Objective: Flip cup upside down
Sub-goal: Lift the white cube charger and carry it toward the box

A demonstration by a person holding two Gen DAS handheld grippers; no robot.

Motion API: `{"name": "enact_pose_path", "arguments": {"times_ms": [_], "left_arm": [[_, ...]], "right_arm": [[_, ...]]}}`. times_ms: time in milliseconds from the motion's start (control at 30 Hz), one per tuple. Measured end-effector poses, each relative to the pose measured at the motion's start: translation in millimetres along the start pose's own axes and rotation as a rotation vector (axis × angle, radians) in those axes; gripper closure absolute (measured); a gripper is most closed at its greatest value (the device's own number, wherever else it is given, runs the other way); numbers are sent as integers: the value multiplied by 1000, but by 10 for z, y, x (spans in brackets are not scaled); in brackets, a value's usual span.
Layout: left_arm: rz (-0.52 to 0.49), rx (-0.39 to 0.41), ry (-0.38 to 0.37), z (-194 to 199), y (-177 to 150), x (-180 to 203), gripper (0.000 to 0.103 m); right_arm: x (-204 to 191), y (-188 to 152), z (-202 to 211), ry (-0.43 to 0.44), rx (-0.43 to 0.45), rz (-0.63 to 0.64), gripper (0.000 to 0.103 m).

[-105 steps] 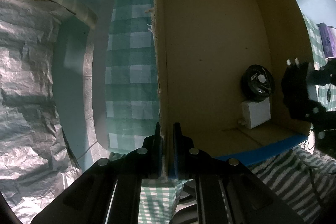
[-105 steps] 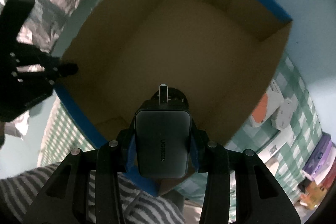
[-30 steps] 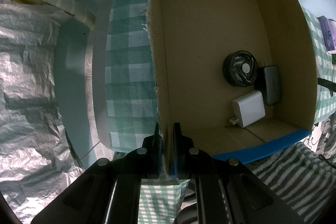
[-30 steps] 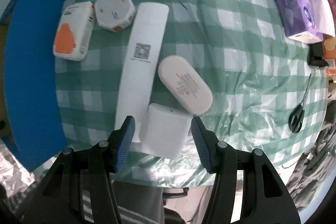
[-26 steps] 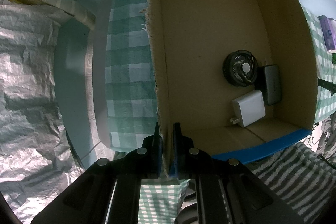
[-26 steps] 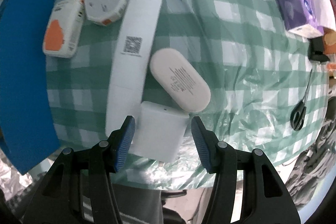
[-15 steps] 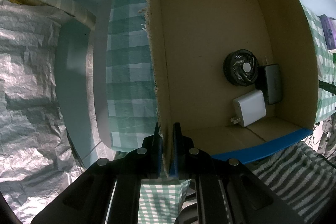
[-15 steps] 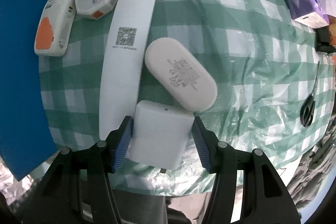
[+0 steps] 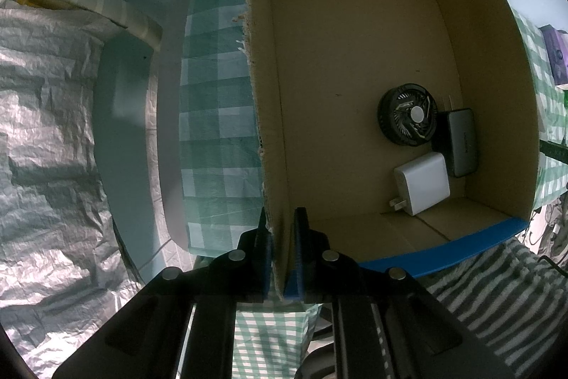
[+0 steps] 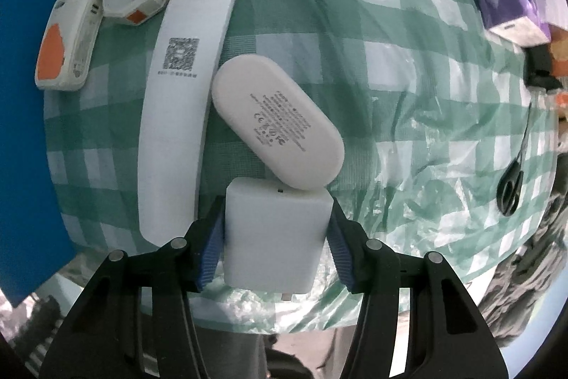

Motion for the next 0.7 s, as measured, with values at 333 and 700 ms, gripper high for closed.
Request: {"name": "enact_pose_path", "arguments": {"times_ms": [333,700], "left_arm": [[0,0,-1,3,0,11,93],[-1,2,-2,11,-5,20,93]], "right_arm": [[-132,-89,361,29,39,43,52],[-590,-72,1073,99,127,153,52]]}}
Point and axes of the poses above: each gripper's, at about its wrist camera, not at the fingertips, and z roughly against the way its jaws point, x to its right, y to its top, the point moved 1 cm from there along -z, roughly the way its jaws point, and after that the axes turned 1 degree about y, right-handed, at the moved point
